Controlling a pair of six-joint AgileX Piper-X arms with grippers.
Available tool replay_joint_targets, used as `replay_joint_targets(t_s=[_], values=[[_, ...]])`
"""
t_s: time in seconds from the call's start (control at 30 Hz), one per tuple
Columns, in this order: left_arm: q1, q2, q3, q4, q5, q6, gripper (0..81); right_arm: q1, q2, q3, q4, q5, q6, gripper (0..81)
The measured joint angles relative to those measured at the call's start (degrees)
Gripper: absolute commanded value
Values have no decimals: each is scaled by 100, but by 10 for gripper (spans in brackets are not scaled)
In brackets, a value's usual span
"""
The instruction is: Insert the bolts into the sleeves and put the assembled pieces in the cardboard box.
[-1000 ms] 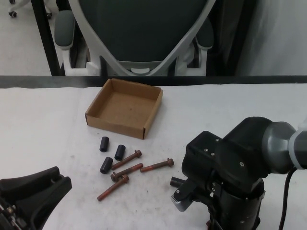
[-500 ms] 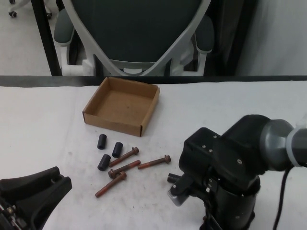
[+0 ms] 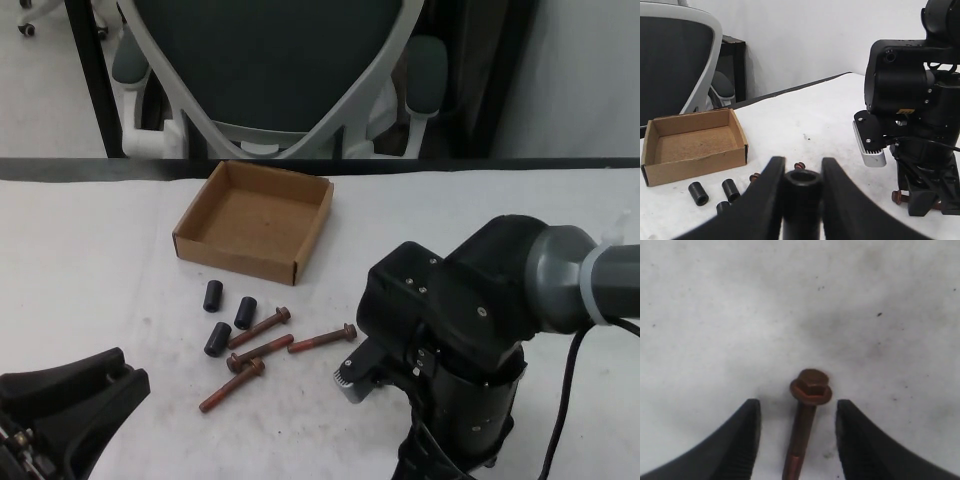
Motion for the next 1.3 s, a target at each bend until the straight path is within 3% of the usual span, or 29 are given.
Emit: replay_joint_targets(t_s=[0.5,0.57,0.63,0.7,1.1,1.3], values=[[0,0,0,0,0,0,8,-14,-46,307,-519,-6,0,431],[0,0,0,0,0,0,8,-14,-46,307,-609,-58,0,342],[0,0,0,0,0,0,8,-14,-46,307,-692,-133,3,200],[0,0,0,0,0,0,8,-14,-46,307,-700,-132,3,3],[0,0,0,0,0,-8,8,-3,-344,732,-1695,390,3,2],[0,0,0,0,89,-8,8,-3,-1439,1504,-2601,496,125,2]])
